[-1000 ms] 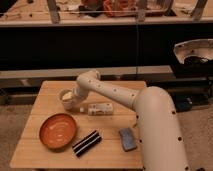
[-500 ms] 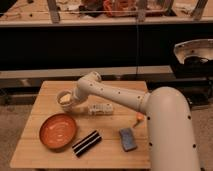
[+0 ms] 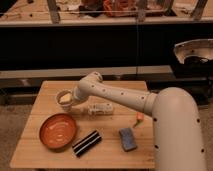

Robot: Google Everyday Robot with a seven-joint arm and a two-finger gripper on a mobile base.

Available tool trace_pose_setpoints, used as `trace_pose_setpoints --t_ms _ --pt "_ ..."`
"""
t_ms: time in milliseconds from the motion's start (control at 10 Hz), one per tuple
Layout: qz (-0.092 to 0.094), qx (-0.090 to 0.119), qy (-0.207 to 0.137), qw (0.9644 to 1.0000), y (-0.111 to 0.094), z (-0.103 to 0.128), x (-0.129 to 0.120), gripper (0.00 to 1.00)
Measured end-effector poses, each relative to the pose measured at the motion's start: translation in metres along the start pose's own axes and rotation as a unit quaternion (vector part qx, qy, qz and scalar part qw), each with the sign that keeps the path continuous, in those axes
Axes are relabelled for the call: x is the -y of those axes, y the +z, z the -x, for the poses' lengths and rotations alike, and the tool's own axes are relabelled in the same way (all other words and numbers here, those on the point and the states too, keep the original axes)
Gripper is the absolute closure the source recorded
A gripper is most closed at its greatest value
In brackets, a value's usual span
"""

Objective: Pick up the ceramic cup

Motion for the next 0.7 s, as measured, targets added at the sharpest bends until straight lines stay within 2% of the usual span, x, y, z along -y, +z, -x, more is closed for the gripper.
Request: trace_pose_setpoints --t_ms 200,400,700 --pt "0.004 -0.008 0.011 0.9999 -0.013 -0.002 -0.002 1.00" --pt "0.011 -0.014 0.017 0.9997 -0.030 -0.005 0.008 1.00" --pt "0.034 -0.022 0.015 0.9991 -0.056 -0.013 0.022 1.00"
